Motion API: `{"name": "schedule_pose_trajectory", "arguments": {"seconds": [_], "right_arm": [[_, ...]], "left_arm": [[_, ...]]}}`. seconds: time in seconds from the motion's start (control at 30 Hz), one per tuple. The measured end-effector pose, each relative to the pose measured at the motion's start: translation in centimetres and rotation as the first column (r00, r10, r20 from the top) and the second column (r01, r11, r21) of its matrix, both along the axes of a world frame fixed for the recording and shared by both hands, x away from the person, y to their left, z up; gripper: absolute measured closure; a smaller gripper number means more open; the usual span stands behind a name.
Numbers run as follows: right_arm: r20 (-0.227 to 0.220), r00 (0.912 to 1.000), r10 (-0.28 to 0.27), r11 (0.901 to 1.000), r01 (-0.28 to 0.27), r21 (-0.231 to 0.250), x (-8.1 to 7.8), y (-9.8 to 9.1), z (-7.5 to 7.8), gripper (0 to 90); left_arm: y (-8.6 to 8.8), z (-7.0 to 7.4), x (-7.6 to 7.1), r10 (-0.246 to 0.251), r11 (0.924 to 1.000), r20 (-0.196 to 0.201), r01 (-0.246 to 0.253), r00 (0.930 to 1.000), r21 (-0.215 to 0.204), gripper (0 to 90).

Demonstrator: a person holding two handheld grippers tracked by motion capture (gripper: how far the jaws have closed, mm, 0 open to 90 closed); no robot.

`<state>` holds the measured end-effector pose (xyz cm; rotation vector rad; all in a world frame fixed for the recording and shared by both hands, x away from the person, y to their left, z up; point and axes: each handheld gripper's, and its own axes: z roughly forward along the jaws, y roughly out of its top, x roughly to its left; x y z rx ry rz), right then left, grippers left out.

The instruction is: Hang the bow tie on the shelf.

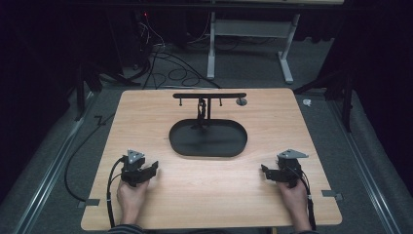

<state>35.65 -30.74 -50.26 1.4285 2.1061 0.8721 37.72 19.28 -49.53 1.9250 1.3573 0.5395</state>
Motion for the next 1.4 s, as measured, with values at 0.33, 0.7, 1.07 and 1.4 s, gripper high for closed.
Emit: {"name": "schedule_pose_trajectory", "arguments": {"seconds": [0.33, 0.7, 1.07, 1.4], "right_arm": [[0.0, 1.0, 0.001, 1.0, -0.001, 0.0, 0.0, 0.0, 0.0, 21.8], [-0.002, 1.0, 0.001, 1.0, -0.001, -0.001, 0.0, 0.0, 0.0, 21.8], [-0.004, 1.0, -0.003, 1.0, 0.003, 0.002, 0.0, 0.0, 0.0, 21.8], [-0.004, 1.0, -0.003, 1.0, 0.003, 0.002, 0.0, 0.0, 0.0, 21.8]], "left_arm": [[0.1, -0.1, 0.1, 0.005, 0.9996, 0.012, -0.006, 0.9999, 0.026, 42.4], [-0.2, -0.5, 0.3, 0.009, 0.9991, 0.013, -0.01, 0.9999, 0.042, 41.7], [-0.3, -1.2, 0.3, 0.01, 0.999, 0.02, -0.011, 0.9998, 0.043, 40.6], [-0.2, -1.2, 0.3, 0.015, 0.999, 0.015, -0.015, 0.9998, 0.043, 36.7]]}}
